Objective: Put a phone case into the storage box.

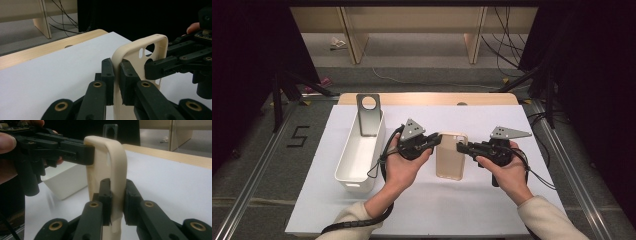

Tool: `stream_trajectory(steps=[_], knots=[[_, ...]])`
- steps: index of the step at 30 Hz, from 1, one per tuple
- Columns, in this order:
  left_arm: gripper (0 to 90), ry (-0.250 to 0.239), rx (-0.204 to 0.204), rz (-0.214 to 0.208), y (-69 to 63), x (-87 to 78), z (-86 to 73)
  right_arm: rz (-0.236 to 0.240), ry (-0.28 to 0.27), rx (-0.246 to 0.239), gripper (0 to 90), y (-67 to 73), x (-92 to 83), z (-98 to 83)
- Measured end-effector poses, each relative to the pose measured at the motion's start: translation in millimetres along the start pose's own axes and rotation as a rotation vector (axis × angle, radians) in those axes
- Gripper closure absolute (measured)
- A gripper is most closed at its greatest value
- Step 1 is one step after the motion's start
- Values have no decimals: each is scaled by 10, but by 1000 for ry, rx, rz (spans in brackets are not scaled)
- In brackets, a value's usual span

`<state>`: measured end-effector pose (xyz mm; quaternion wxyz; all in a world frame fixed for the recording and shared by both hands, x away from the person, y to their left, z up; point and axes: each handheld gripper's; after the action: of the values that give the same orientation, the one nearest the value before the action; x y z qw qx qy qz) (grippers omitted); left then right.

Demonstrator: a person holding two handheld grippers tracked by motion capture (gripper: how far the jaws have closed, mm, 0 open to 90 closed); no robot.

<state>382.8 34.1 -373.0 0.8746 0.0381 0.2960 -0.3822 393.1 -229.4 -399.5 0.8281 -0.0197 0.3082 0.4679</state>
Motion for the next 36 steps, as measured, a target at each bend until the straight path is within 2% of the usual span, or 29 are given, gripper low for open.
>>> stream_trajectory(steps=[5, 9, 15, 25, 27, 31, 36], knots=[[829, -5, 16, 4, 1, -17, 8, -5, -3, -8, 784, 10, -2, 8], [831, -7, 19, 10, 15, -27, 11, -14, -5, -8, 741, 6, -13, 15], [831, -13, 22, 27, 48, -48, 15, -10, -2, -20, 624, -3, -9, 19], [831, -24, 22, 55, 134, -113, 36, -14, 31, -94, 339, 15, -9, 19], [831, -27, 18, 61, 148, -127, 40, -29, 36, -115, 318, 25, -10, 17], [831, -32, 14, 67, 183, -160, 52, -27, 34, -116, 267, 45, -21, 10], [831, -43, 12, 72, 205, -201, 75, -30, 22, -122, 249, 32, -51, -18]])
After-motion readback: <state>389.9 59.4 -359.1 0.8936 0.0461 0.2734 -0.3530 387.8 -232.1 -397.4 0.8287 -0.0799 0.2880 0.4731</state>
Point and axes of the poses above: each handheld gripper's, and its own axes: x roughly forward along the jaws, z roughly out of its top, y roughly to its left, and after that the axes turned 13 degrees about y, right-handed
